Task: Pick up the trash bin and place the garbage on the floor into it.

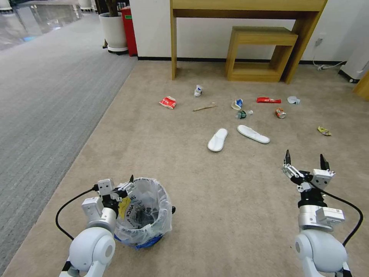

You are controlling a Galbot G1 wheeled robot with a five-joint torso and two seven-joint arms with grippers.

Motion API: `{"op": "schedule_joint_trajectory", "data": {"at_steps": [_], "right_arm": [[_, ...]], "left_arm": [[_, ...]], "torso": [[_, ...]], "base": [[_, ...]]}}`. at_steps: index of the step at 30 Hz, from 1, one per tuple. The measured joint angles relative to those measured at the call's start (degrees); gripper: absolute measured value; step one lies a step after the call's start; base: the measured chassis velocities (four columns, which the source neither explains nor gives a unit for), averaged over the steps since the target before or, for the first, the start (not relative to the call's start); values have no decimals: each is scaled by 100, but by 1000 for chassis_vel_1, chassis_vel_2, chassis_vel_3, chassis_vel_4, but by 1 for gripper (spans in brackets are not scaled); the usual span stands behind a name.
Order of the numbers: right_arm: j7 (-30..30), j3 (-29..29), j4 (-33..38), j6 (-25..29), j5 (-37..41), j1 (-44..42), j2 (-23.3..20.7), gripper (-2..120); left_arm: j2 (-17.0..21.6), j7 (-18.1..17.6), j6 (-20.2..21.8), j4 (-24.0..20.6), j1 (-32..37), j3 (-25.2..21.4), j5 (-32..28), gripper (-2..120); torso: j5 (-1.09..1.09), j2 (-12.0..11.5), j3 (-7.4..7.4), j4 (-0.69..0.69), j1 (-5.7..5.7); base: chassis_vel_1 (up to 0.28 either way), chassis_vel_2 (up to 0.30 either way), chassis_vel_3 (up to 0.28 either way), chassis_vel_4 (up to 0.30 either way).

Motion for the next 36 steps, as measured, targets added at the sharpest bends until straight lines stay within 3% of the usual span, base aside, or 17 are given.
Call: {"op": "schedule_joint_trajectory", "data": {"at_steps": [10, 17, 22, 36], "right_arm": [[35, 84, 165, -50, -2, -136, 7, 100], [42, 76, 165, -55, -3, -153, 27, 100], [43, 58, 171, -65, -8, -148, 48, 100], [50, 57, 252, -98, -9, -205, 28, 100]], "left_arm": [[401, -843, 709, -33, 53, 163, -899, 99], [693, -1478, 1151, -309, 221, 176, -1619, 99], [761, -1751, 1239, -424, 307, 164, -1943, 100], [802, -2002, 1366, -636, 284, 101, -2243, 100]], "torso": [[-1, 0, 0, 0, 0], [0, 0, 0, 0, 0], [0, 0, 0, 0, 0], [0, 0, 0, 0, 0]], "base": [[0, 0, 0, 0], [0, 0, 0, 0], [0, 0, 0, 0], [0, 0, 0, 0]]}}
